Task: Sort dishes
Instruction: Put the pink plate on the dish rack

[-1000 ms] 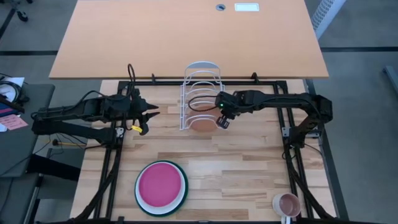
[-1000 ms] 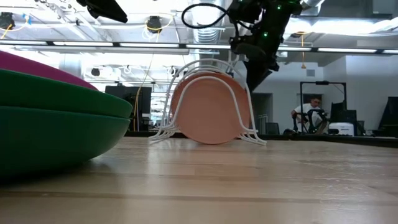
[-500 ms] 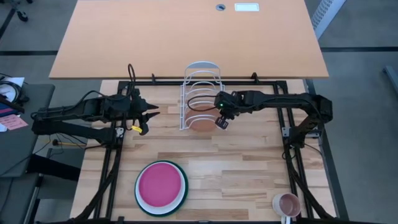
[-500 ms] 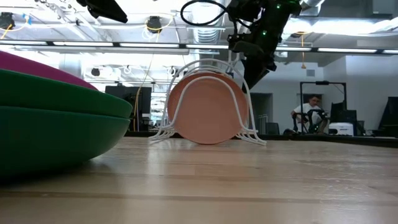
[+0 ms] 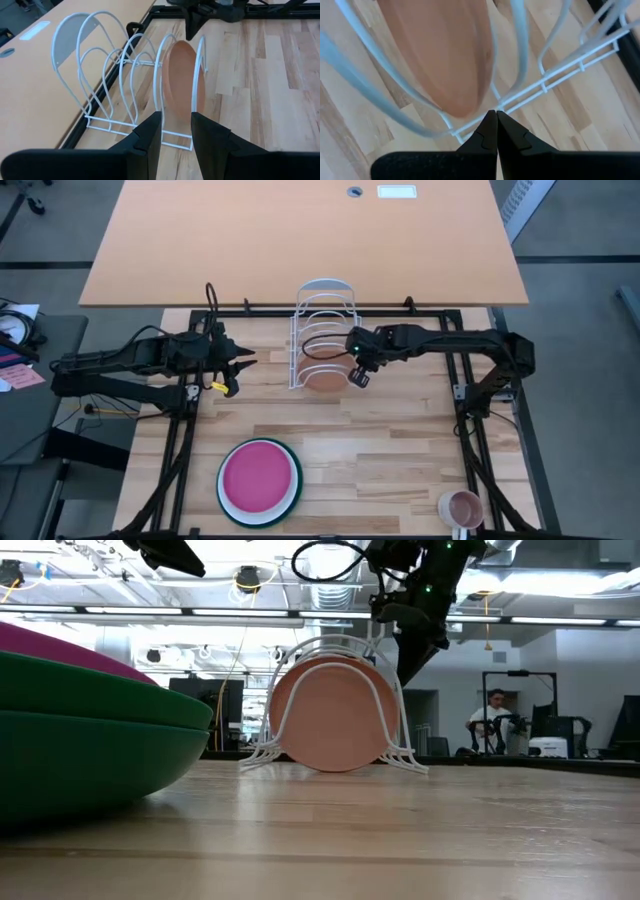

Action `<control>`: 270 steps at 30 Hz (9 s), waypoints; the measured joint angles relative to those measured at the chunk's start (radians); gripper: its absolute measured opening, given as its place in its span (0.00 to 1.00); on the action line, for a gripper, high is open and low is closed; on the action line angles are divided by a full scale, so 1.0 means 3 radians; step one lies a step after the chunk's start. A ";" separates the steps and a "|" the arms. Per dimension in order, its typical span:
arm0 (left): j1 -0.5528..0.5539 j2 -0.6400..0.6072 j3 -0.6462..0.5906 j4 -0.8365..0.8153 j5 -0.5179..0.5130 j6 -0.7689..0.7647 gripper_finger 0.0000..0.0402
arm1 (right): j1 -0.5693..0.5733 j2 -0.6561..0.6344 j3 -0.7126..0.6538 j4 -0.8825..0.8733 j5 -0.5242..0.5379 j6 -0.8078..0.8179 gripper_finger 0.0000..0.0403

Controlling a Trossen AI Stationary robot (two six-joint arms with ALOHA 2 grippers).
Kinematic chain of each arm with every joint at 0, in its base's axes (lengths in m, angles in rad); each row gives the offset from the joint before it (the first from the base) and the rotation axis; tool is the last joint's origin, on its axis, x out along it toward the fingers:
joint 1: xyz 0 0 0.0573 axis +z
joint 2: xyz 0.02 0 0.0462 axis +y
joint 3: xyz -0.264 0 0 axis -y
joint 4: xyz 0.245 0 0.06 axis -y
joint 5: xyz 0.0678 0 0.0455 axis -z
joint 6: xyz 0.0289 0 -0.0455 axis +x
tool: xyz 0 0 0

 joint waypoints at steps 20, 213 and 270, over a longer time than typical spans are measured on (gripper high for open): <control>-0.0001 0.0000 0.0000 -0.0134 0.0061 -0.0312 0.25 | 0.0823 -0.0001 0.0824 -0.0413 0.0325 0.0178 0.01; -0.2471 0.1282 -0.0653 -0.0450 -0.0665 -0.2806 0.12 | 0.1761 0.2836 0.2399 0.1672 -0.1356 -0.0498 0.00; -0.2471 0.1322 0.0075 -0.1782 -0.0675 -0.2806 0.00 | 0.1779 0.2552 0.2383 0.1336 -0.1357 -0.0493 0.00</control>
